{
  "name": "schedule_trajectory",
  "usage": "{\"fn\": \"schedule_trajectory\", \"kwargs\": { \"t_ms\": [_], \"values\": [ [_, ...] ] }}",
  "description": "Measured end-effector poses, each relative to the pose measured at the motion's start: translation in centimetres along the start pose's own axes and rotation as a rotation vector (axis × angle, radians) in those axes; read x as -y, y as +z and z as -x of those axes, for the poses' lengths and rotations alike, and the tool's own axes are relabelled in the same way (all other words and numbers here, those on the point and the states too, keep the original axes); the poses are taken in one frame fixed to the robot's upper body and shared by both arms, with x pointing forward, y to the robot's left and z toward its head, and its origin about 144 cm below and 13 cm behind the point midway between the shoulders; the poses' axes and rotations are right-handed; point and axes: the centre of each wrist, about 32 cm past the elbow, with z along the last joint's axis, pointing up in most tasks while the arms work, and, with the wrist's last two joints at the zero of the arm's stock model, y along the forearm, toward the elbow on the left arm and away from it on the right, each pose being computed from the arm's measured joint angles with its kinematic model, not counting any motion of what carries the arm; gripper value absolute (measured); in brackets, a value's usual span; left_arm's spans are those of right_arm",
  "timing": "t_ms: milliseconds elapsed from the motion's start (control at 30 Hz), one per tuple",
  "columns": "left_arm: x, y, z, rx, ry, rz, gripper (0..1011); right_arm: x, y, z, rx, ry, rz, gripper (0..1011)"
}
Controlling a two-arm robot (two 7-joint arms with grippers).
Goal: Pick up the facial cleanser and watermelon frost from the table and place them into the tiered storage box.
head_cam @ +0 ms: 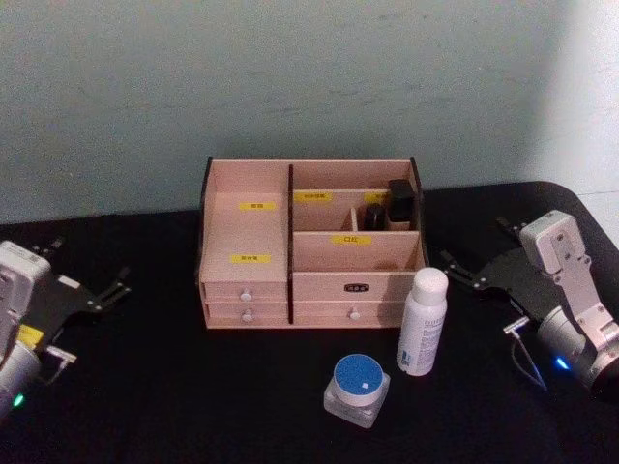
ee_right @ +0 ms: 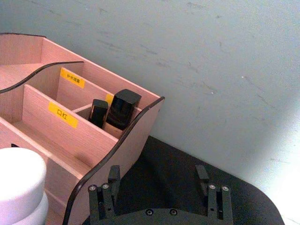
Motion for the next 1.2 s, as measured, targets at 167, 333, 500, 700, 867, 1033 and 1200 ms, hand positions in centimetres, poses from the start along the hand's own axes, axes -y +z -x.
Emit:
{"fn": "schedule_trajectory", "kwargs": {
  "t_ms": [167, 333, 500, 700, 867, 1033, 1200],
  "values": [
    [0.00, 0.00, 0.00, 0.000, 0.000, 0.000, 1001, 0.00, 0.00, 0.00, 0.000, 0.000, 0.000, 1003],
    [0.00, 0.00, 0.00, 0.000, 0.000, 0.000, 1001, 0.00, 0.00, 0.00, 0.000, 0.000, 0.000, 1003],
    [0.00, 0.00, 0.00, 0.000, 0.000, 0.000, 1001, 0.00, 0.00, 0.00, 0.000, 0.000, 0.000, 1003],
    [0.00, 0.00, 0.00, 0.000, 0.000, 0.000, 1001, 0.00, 0.00, 0.00, 0.000, 0.000, 0.000, 1003],
    [0.00, 0.00, 0.00, 0.000, 0.000, 0.000, 1001, 0.00, 0.00, 0.00, 0.000, 0.000, 0.000, 1002],
    [0.00, 0.00, 0.00, 0.000, 0.000, 0.000, 1001, 0.00, 0.00, 0.00, 0.000, 0.000, 0.000, 1003],
    [0.00, 0.00, 0.00, 0.000, 0.000, 0.000, 1001, 0.00, 0.00, 0.00, 0.000, 0.000, 0.000, 1003]
  ]
}}
